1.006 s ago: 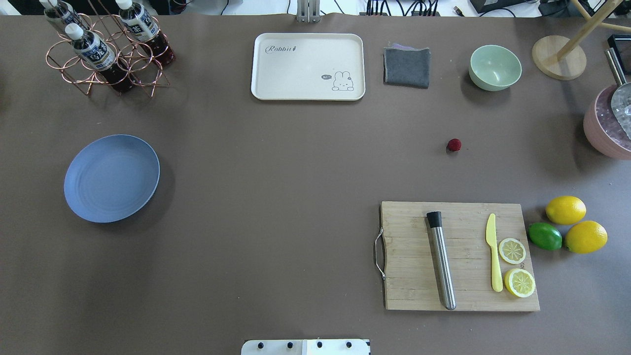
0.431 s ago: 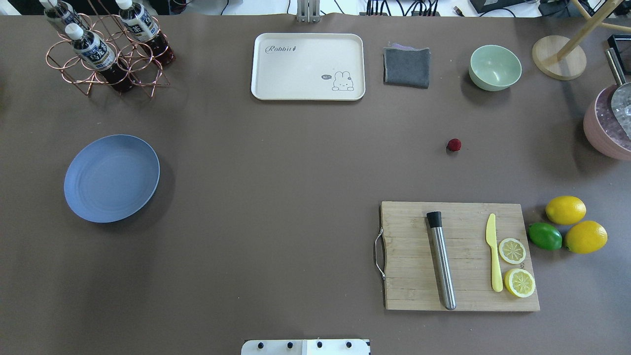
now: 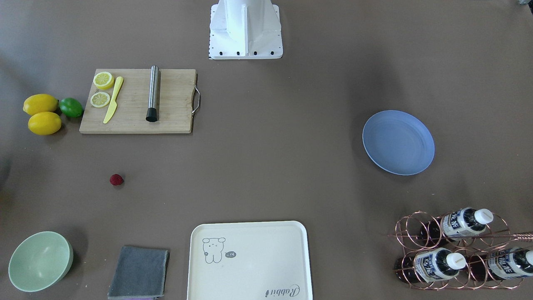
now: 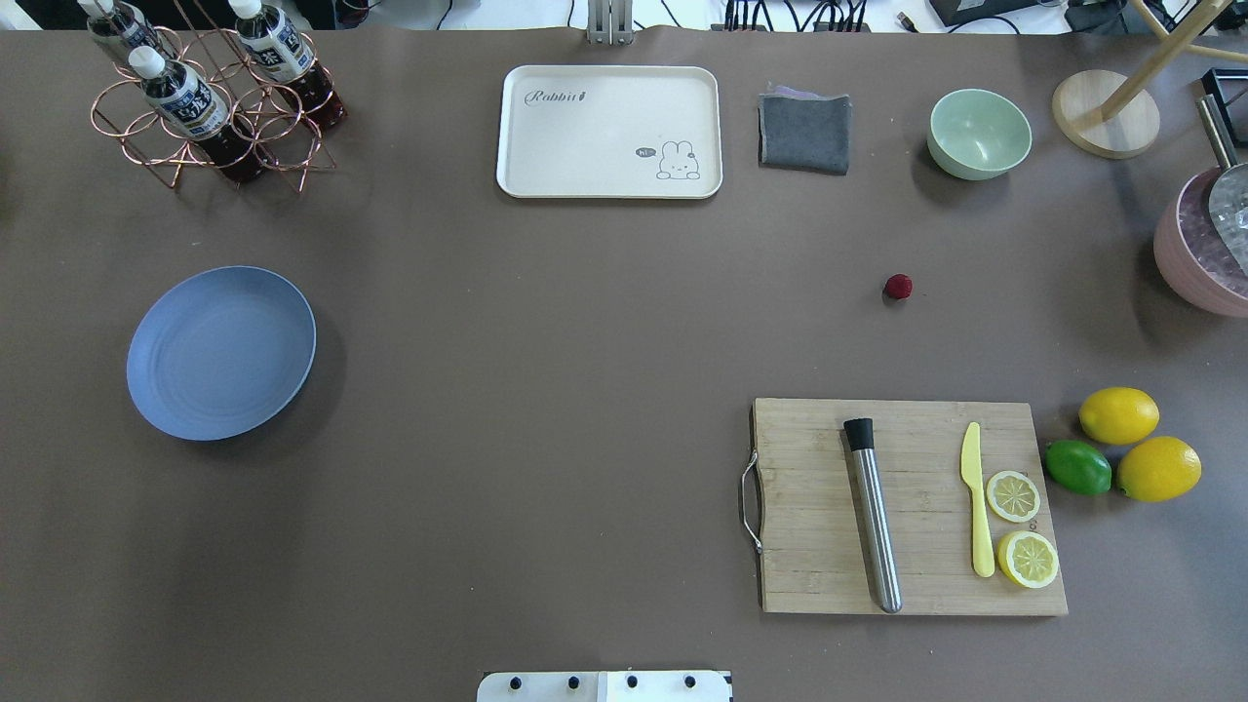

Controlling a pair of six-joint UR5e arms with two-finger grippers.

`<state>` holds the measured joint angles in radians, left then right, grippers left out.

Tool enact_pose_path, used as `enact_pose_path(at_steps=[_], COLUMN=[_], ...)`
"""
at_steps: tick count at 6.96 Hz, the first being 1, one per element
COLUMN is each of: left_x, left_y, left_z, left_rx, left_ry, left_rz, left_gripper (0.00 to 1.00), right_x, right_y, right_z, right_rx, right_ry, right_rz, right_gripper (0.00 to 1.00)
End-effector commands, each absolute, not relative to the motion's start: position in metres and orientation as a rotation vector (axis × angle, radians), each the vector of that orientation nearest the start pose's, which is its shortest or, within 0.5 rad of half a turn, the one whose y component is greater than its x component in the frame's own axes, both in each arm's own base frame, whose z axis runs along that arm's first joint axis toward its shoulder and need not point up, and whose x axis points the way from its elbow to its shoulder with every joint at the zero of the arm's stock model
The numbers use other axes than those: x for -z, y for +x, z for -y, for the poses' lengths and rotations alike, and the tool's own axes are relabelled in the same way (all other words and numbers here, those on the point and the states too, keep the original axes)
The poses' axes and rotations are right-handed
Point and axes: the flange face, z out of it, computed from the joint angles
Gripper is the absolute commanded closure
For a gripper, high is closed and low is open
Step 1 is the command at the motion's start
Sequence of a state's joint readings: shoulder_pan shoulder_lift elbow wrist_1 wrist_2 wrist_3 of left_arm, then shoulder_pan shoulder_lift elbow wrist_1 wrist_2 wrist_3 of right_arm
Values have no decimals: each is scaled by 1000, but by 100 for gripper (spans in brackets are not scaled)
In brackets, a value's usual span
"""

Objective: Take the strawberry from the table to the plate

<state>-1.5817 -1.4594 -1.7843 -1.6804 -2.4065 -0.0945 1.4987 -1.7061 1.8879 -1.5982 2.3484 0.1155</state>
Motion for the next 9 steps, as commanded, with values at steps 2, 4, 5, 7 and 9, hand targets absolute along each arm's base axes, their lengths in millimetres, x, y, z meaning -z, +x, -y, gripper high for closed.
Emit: enact_pose_path(at_steps=[2,4,5,7,9], left_x=[-580,-578,-580,-574,-562], left_y=[-65,-63,-62,-59,-43], left_z=[466,462,463,464,474], left_rx=[5,-1,-3,-16,1], left_ry=[177,181,181,188,157], left_rz=[-839,-842,-842,-878,-948], left_gripper=[2,2,2,2,2], right_x=[-573,-567,-567,-566,-554], right_y=[31,31,31,31,30], right_z=[444,442,443,442,452], right_rx=[25,28,25,25,32], right_ry=[71,79,79,80,103], right_rz=[790,798,799,803,805], right_gripper=[0,0,0,0,0])
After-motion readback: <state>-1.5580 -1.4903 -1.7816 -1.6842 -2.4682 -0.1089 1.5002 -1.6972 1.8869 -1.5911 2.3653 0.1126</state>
